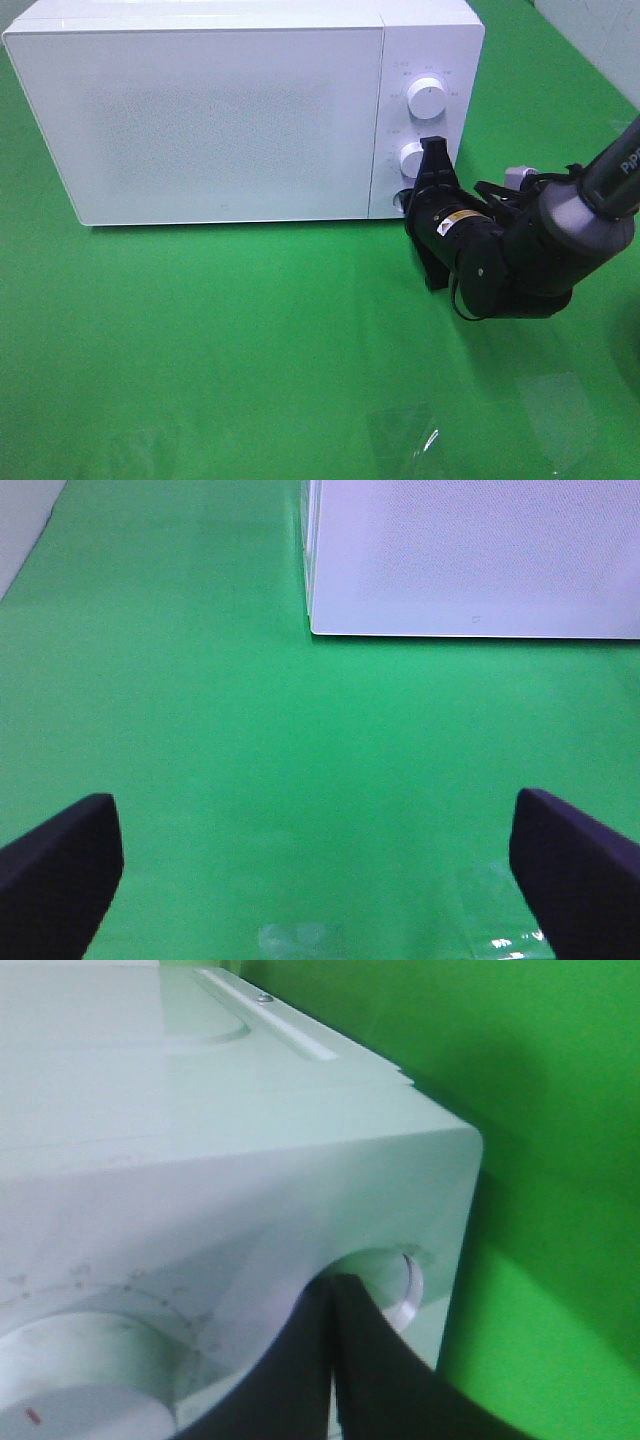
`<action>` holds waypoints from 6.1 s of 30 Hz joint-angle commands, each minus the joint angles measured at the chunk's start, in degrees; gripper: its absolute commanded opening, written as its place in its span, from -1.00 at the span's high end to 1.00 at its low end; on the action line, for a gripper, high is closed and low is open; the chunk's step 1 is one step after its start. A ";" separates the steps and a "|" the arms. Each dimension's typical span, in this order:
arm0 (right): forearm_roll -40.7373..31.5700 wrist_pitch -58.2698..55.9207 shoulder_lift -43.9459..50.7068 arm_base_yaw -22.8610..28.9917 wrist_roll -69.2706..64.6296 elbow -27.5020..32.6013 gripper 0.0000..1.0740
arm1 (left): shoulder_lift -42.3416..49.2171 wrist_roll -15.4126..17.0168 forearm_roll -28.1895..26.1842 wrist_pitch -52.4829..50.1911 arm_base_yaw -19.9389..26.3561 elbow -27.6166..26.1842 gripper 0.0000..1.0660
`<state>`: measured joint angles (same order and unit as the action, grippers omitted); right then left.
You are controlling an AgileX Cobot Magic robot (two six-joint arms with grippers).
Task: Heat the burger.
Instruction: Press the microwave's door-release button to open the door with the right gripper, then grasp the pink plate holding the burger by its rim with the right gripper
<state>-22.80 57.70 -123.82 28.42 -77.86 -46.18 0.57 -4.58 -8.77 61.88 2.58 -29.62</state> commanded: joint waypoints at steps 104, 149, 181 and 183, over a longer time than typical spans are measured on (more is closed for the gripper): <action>23.32 -89.50 42.17 -3.04 73.57 6.25 0.88 | 0.63 -0.11 -0.23 -0.74 -0.17 0.11 -0.88; 34.43 -94.77 42.51 -30.37 83.48 7.68 -0.75 | 0.63 -0.11 -0.23 -0.74 -0.17 0.11 -0.88; 35.70 -87.83 28.13 -35.75 82.79 7.62 -0.55 | 0.63 -0.11 -0.23 -0.74 -0.17 0.11 -0.88; 35.75 -87.03 26.99 -35.75 82.79 7.62 -0.54 | 0.63 -0.11 -0.23 -0.74 -0.17 0.11 -0.88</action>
<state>12.66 -29.79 -96.54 -7.05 5.16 -38.85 0.57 -4.58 -8.77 61.88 2.58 -29.62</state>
